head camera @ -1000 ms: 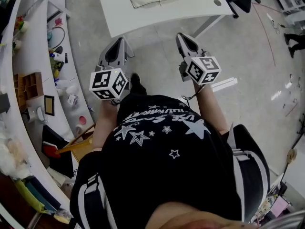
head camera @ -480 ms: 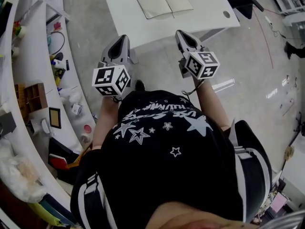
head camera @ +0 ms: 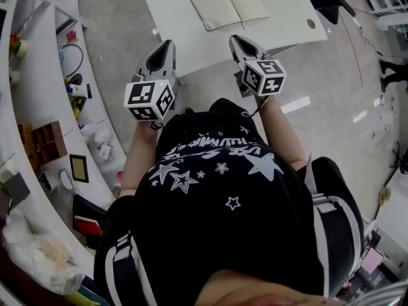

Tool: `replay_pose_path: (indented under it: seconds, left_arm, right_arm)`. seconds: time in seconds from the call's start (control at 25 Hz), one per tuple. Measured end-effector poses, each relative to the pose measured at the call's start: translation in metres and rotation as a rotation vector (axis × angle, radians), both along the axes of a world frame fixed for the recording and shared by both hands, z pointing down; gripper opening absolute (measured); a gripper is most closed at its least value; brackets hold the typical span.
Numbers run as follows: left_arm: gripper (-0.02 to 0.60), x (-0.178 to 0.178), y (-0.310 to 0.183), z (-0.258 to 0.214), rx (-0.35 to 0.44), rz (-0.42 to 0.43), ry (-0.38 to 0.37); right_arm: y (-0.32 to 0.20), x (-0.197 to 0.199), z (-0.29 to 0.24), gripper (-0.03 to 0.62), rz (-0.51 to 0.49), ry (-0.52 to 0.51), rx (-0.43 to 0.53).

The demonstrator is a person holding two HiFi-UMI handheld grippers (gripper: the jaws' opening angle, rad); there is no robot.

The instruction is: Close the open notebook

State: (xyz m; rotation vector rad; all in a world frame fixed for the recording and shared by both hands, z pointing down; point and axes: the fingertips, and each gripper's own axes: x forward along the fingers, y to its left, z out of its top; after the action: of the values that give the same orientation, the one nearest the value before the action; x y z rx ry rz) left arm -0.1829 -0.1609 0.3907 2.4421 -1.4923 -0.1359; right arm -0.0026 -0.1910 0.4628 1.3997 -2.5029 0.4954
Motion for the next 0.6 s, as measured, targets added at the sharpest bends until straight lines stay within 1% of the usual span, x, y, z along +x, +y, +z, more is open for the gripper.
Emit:
replay_pose_path:
  seconds: [0.28,0.4,0.6]
  left_arm:
    - [0.011,0.005,-0.024,0.011,-0.033,0.035,-0.007]
    - [0.012,0.007,-0.032,0.014,-0.034,0.041,-0.013]
    - [0.012,0.004,-0.048,0.022,-0.049,0.031,-0.016]
  right_arm:
    - [-0.019,-0.023,0.023,0.014,-0.057,0.049,-0.056]
    - [-0.03,-0.032,0.035,0.047,-0.083,0.06,-0.083]
    - [-0.049,-0.04,0.06,0.103,-0.119,0.113,-0.142]
